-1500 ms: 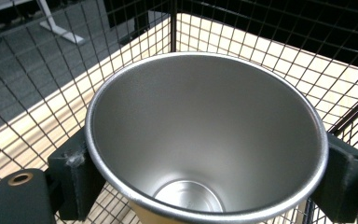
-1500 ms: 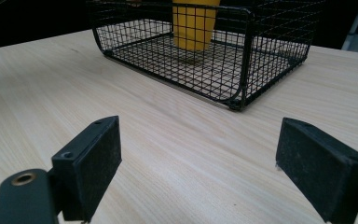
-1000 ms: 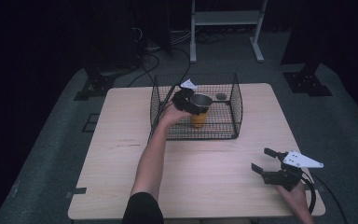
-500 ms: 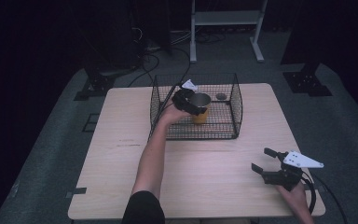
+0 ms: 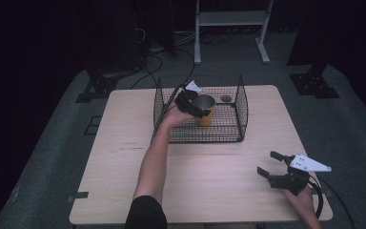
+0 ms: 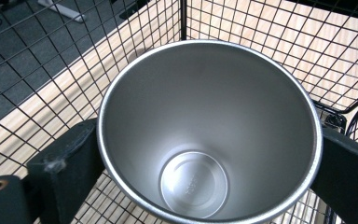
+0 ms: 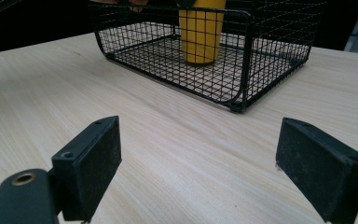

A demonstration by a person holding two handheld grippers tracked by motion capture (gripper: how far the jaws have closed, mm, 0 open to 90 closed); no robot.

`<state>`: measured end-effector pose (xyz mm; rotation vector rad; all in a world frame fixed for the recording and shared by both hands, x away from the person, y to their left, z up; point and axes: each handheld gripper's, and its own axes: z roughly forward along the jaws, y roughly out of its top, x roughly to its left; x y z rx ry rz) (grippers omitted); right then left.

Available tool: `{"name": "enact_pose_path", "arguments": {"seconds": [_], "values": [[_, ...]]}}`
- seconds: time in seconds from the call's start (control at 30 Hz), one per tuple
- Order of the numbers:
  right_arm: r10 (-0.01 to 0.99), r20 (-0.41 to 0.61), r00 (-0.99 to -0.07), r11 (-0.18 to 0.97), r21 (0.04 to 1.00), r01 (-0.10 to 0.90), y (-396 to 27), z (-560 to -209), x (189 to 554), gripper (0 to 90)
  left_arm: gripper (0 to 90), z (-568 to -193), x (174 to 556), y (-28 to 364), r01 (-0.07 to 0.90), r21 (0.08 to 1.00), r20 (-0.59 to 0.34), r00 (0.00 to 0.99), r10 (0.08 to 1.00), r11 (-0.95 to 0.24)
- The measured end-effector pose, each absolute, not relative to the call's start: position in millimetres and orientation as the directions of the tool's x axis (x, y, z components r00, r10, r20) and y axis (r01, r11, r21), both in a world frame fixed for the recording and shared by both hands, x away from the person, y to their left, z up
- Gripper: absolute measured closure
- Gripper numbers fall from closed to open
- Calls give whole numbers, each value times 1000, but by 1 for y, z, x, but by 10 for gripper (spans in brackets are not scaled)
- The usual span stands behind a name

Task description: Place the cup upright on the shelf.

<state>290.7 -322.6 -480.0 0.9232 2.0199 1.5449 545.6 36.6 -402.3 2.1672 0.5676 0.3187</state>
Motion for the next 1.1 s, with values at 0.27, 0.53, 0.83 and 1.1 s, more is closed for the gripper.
{"name": "enact_pose_path", "arguments": {"seconds": [0.27, 0.53, 0.83, 1.1], "values": [[727, 57, -684, 155, 957, 245, -323, -480, 291, 131, 13, -401, 545, 38, 285, 795, 34, 860, 509, -535], [727, 59, -685, 153, 957, 245, -323, -480, 291, 131, 12, -396, 544, 37, 260, 805, 57, 861, 506, -533], [728, 56, -683, 156, 957, 244, -323, -480, 291, 131, 0, -390, 542, 40, 242, 828, 58, 860, 507, -505], [729, 58, -682, 152, 958, 244, -323, -480, 291, 131, 0, -380, 540, 41, 201, 853, 84, 858, 507, -482]]}}
